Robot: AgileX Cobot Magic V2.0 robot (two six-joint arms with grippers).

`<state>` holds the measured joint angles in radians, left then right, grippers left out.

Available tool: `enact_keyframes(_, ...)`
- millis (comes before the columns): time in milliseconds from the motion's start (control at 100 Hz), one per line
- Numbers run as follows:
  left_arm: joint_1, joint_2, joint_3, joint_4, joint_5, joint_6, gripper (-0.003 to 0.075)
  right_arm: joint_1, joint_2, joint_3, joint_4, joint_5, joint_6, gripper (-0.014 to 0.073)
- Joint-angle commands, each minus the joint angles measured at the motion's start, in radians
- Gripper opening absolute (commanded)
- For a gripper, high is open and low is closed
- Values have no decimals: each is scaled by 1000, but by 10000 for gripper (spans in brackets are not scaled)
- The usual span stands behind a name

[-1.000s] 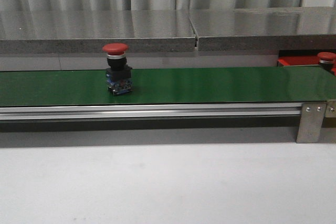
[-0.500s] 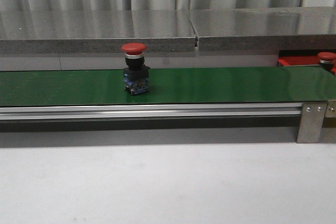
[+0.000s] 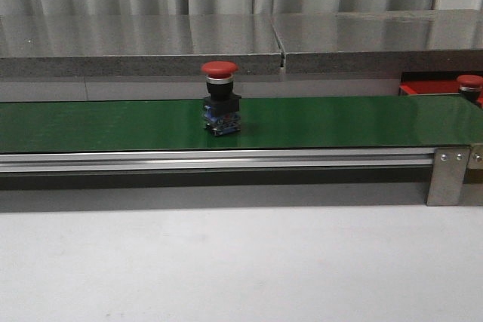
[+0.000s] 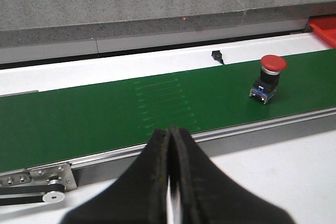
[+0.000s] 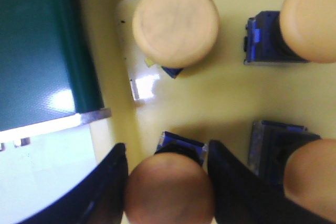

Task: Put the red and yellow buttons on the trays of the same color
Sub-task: 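Carry the yellow button into the yellow tray and open the right gripper, then lower the right gripper onto the red button on the belt and grasp it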

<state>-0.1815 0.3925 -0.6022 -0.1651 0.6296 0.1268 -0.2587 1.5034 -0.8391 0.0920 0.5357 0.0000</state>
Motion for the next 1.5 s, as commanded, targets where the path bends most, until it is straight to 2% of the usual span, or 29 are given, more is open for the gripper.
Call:
enact_keyframes(0, -8, 6, -24, -11, -69, -11, -19, -7, -17, -20, 10, -38, 0, 193)
enact_keyframes(90, -8, 6, -24, -11, -69, -11, -19, -7, -17, -20, 12, -35, 0, 218)
enact_keyframes(240, -8, 6, -24, -11, -69, -11, -19, -7, -17, -22, 12, -37, 0, 434)
enact_keyframes(310, -8, 6, -24, -11, -69, -11, -19, -7, -17, -23, 12, -37, 0, 479)
enact_keyframes(520, -8, 6, -24, -11, -69, -11, -19, -7, -42, -24, 12, -37, 0, 472)
enact_keyframes(790, -8, 6, -24, -11, -69, -11, -19, -7, -166, -26, -4, -12, 0, 472)
enact_keyframes(1000, -8, 6, -24, -11, -69, -11, -19, 14, -185, -146, -4, 145, -25, 479)
enact_keyframes(1090, -8, 6, -24, -11, -69, -11, -19, 40, -185, -217, -3, 210, -51, 488)
enact_keyframes(1270, -8, 6, -24, -11, -69, -11, -19, 131, -183, -309, -3, 251, -54, 586)
enact_keyframes(1490, -8, 6, -24, -11, -69, -11, -19, 236, -143, -403, 1, 354, -101, 579)
